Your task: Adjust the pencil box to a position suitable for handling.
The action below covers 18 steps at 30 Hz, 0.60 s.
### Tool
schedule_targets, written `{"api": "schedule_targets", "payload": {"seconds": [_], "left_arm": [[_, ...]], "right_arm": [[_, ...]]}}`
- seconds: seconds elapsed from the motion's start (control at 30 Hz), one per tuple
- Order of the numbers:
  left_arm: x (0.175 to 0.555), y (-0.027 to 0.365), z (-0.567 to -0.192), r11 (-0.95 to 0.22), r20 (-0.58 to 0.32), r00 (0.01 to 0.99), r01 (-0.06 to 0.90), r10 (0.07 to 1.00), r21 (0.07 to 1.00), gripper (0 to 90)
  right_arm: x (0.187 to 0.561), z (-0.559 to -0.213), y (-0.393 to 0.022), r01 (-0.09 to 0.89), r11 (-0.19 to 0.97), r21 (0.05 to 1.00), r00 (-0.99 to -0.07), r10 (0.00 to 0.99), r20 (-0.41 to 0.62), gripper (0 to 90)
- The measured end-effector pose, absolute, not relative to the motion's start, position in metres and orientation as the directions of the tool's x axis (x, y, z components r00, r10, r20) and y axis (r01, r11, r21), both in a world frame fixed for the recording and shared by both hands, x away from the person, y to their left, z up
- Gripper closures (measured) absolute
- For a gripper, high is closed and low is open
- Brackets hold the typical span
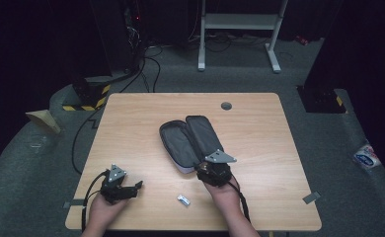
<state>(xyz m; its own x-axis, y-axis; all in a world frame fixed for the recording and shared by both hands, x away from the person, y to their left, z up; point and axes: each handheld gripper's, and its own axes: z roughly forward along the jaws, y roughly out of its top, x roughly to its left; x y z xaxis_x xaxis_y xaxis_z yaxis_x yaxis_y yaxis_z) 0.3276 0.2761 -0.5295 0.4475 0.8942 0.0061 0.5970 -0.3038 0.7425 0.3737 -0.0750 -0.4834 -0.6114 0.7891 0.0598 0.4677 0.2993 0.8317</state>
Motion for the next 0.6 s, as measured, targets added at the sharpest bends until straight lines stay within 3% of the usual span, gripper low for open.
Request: {"api": "schedule_targets", "payload": {"seconds": [0.6], "left_arm": [[0.328,0.276,-0.529,-0.305,0.006,0.449,0.597,0.893,0.742,20.1]], "right_arm": [[0.387,-0.477,-0.014,0.464,0.348,0.814,-0.686,0.723,0.082,58.4]]}}
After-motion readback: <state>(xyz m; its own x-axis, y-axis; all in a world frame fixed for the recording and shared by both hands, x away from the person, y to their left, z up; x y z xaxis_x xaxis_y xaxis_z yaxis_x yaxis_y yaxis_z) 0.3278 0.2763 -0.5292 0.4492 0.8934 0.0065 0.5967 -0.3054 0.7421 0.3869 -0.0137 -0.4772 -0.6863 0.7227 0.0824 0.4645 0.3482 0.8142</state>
